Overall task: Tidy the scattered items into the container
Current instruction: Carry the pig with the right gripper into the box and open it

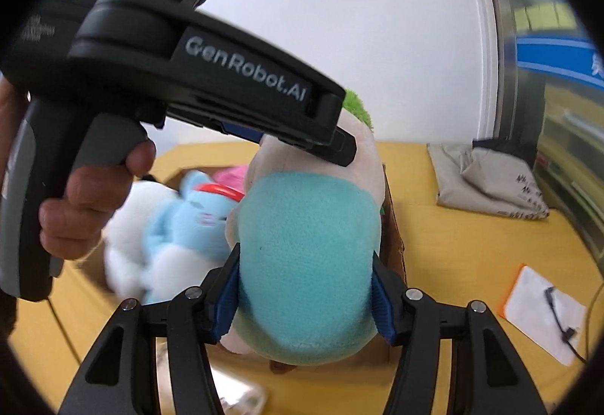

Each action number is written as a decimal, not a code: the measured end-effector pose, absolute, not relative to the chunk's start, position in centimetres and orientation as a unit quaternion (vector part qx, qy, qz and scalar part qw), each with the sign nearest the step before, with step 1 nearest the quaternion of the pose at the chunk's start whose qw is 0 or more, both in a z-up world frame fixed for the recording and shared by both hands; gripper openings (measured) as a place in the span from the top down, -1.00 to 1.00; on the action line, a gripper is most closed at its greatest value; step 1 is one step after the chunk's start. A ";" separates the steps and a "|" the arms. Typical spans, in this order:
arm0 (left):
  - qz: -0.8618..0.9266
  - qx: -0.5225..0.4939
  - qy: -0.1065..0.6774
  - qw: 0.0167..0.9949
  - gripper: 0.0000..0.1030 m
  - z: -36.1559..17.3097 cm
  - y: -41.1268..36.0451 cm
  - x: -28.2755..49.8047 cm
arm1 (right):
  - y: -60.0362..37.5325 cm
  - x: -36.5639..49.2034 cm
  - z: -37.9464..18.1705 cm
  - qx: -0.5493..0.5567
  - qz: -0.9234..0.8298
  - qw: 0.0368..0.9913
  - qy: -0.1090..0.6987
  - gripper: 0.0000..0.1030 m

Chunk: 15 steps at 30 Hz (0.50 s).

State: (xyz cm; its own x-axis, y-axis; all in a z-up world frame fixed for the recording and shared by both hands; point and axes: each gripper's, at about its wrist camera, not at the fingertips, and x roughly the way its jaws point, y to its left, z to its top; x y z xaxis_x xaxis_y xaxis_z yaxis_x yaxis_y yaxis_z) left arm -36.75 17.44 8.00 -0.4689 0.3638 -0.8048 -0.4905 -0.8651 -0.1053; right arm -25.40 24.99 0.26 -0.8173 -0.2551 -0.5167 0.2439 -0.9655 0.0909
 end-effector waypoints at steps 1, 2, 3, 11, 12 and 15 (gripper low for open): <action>0.843 -0.467 0.070 0.256 -0.27 6.4 17.7 -37.6 | 25.1 -26.1 -0.7 0.288 -0.949 0.126 -0.010 -0.13; 0.832 -0.484 0.069 0.262 -0.27 4.8 18.1 -38.3 | 25.2 -26.6 -1.8 0.306 -0.945 0.119 -0.008 -0.13; 0.823 -0.494 0.070 0.270 -0.27 3.3 18.4 -38.6 | 25.3 -26.9 -2.9 0.324 -0.939 0.113 -0.004 -0.14; 0.809 -0.514 0.065 0.278 -0.45 -0.1 19.4 -39.0 | 26.9 -27.1 -4.1 0.389 -0.917 0.091 0.013 -0.42; 0.807 -0.518 0.059 0.279 -0.45 -0.2 19.2 -39.1 | 27.3 -26.6 -3.3 0.383 -0.919 0.089 0.011 -0.42; 0.804 -0.520 0.062 0.281 -0.48 -0.5 19.5 -39.1 | 28.8 -25.8 -1.2 0.359 -0.929 0.089 0.003 -0.31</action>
